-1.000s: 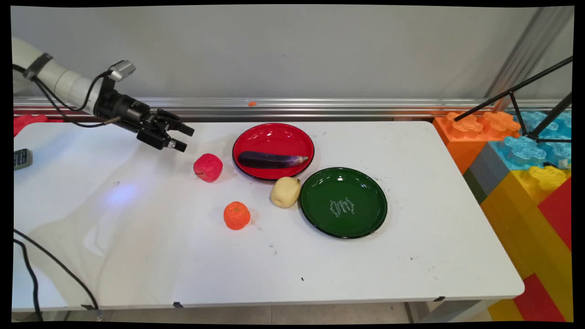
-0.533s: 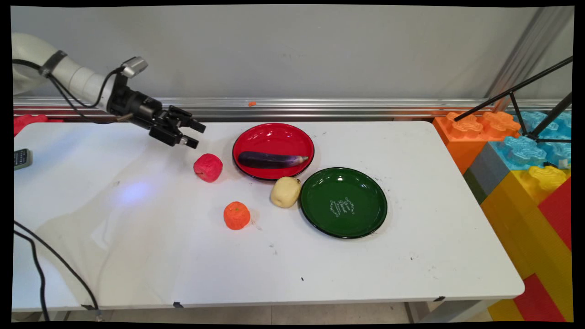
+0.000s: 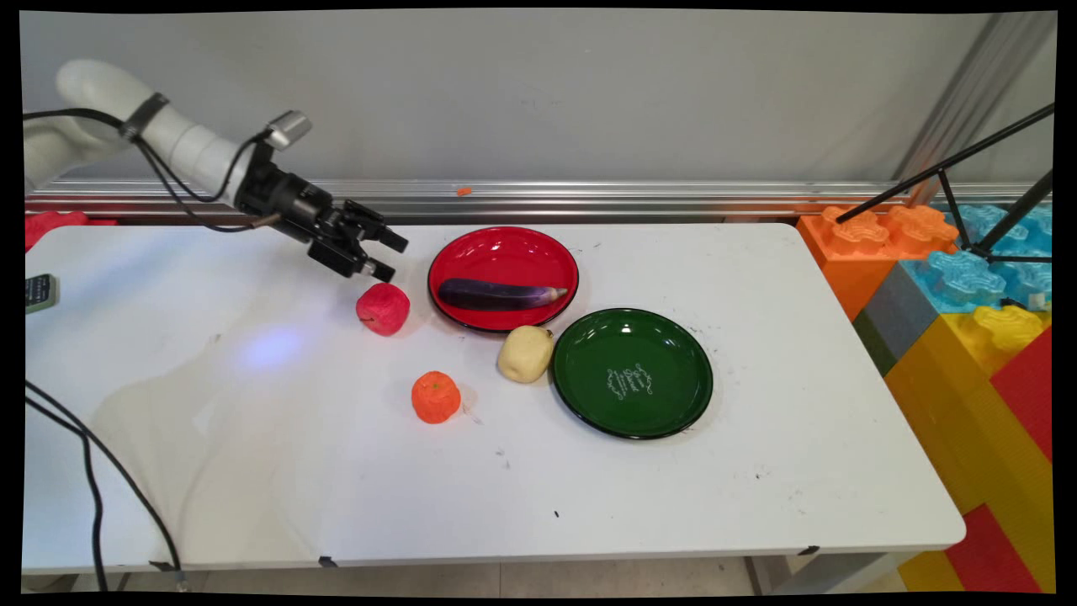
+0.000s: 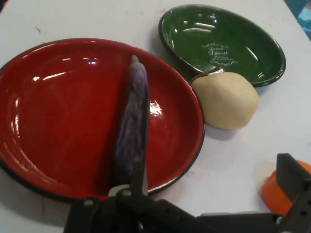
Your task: Pick up the eggplant from the red plate
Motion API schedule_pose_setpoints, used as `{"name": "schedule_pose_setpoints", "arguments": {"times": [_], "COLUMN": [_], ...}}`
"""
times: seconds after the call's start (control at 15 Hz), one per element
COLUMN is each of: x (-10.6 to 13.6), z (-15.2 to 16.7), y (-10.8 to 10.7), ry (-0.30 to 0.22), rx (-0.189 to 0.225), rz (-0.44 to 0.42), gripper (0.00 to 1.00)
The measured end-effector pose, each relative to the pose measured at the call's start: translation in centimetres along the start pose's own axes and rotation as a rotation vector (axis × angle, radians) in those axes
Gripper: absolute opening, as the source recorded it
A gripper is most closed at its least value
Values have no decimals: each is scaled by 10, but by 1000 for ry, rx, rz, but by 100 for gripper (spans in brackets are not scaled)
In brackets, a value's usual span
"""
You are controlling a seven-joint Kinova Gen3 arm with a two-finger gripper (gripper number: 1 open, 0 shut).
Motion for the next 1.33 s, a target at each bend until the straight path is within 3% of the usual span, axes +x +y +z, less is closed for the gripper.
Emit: {"name": "schedule_pose_setpoints", "arguments": {"times": [0.53, 1.33], "x": [23, 42], "z": [51, 106], "y": [-16, -46], "ry": [-62, -107], "rx": [-25, -9], "rz": [60, 105], "gripper": [100, 100]}}
